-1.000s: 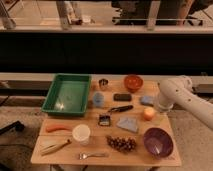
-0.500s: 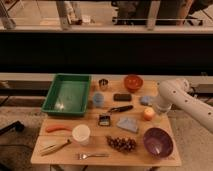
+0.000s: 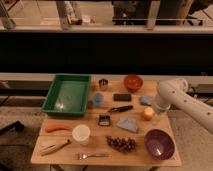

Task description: Place apple in tray

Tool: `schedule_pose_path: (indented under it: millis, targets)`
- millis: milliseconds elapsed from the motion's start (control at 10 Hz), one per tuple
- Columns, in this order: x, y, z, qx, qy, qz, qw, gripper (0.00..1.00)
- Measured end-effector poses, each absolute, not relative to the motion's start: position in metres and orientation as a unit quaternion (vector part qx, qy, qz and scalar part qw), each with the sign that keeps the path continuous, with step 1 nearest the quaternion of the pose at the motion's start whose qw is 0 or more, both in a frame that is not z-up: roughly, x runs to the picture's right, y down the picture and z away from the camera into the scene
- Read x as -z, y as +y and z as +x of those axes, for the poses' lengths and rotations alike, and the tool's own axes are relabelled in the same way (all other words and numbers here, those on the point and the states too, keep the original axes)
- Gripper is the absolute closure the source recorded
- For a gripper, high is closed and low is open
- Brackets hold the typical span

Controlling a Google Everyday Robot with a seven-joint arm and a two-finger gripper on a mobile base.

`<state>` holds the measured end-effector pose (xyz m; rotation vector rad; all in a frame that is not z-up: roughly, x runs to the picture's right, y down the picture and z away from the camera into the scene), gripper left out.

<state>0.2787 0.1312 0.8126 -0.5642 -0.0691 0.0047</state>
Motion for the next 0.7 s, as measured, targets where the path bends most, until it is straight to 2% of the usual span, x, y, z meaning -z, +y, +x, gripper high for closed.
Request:
schedule_pose_path:
  millis: [400,700]
  targets:
    - [-0.806,0.12,0.269,0.009,-0.031,-0.264,0.964,0.2]
    - [-0.819,0.123,0.268,0.016,-0.035,-0.258,0.965,0.2]
